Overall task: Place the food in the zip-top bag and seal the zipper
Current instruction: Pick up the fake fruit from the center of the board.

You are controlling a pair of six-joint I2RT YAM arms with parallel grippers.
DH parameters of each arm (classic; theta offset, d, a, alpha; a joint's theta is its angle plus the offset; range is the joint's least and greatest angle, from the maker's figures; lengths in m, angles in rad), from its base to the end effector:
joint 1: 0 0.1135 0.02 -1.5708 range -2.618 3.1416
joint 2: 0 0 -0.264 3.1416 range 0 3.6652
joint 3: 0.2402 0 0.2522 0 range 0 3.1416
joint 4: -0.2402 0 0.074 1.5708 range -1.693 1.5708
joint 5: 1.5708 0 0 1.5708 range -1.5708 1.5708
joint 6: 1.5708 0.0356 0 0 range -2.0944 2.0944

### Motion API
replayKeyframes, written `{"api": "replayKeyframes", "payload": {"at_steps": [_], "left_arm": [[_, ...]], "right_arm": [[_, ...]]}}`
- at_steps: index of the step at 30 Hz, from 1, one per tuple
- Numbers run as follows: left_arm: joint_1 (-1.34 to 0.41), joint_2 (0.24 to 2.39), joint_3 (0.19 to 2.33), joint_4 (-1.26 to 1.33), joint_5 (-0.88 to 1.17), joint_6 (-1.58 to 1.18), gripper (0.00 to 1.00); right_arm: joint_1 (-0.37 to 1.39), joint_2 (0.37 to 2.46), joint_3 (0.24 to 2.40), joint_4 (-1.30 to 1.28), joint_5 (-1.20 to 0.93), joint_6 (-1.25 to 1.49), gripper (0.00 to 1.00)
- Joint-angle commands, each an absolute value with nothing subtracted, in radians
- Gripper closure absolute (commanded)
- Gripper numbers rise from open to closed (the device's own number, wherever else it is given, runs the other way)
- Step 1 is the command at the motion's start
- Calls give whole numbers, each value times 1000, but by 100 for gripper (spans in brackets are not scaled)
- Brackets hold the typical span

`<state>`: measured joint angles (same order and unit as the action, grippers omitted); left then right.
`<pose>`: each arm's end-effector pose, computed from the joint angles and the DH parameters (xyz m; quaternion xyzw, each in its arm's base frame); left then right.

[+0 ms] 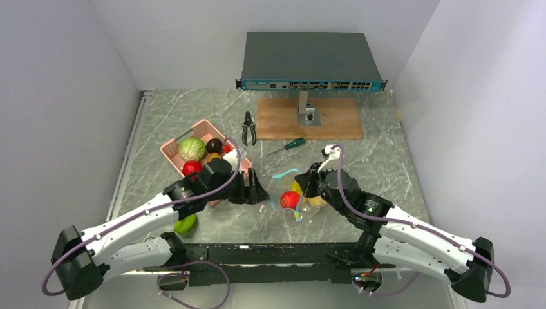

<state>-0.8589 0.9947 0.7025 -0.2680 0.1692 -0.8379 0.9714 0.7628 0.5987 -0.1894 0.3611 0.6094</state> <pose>0.1395 -0.1708 0.2638 0.0501 0.8714 -0.4107 0.2634 0.1127 0.1426 0.2779 -0.0443 0.8124 0.2961 0.5004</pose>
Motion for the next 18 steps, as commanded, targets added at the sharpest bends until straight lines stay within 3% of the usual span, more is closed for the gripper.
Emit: {"api": "replayKeyframes", "payload": {"at_steps": [1, 11, 18], "left_arm": [[-864, 916, 733, -490, 13, -817, 18], [-862, 757, 762, -1070, -576, -1119, 1], [-816, 629, 792, -1243, -763, -1294, 0]], "right_arm": [[975, 759, 616, -153, 380, 605, 100], [976, 774, 617, -142, 368, 600, 100], [975, 769, 612, -145, 366, 605, 100]]}}
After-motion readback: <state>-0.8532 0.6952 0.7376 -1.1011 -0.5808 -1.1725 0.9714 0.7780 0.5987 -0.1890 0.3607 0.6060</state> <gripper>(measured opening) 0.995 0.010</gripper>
